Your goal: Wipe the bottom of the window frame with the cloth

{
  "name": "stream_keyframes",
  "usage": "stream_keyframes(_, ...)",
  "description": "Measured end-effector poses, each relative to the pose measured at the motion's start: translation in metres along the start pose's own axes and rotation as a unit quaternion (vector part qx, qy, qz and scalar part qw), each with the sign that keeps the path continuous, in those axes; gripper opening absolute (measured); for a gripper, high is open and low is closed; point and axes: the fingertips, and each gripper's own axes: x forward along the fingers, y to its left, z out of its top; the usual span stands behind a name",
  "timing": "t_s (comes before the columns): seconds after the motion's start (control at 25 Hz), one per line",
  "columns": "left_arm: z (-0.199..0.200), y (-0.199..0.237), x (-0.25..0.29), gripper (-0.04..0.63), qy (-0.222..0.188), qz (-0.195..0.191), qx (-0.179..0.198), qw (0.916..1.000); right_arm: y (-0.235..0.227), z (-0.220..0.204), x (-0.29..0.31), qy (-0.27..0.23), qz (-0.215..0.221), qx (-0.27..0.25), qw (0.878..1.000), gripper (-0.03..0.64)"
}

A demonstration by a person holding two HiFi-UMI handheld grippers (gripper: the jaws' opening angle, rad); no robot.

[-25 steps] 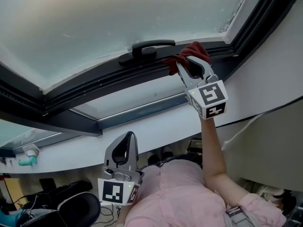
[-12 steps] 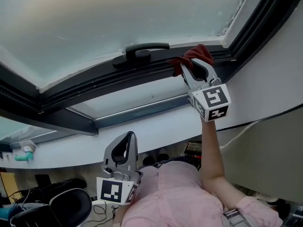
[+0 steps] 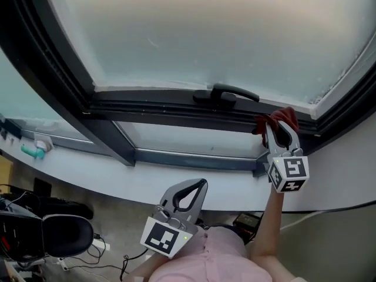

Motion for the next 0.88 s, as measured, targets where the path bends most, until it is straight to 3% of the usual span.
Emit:
stream_keyframes(0.32, -0.001, -0.008, 0.005, -0.003, 0.001, 0.007, -0.002, 1.0, -0.007, 0.002, 0.002, -0.007, 0.009, -0.005, 1.0, 0.067)
stream_keyframes(0.88, -0.002, -0.011, 0.011, -0.003, 0.003, 0.005, 0.0, 1.0, -0.04, -0.008, -0.011, -0.006, -0.023, 0.007, 1.0, 0.067)
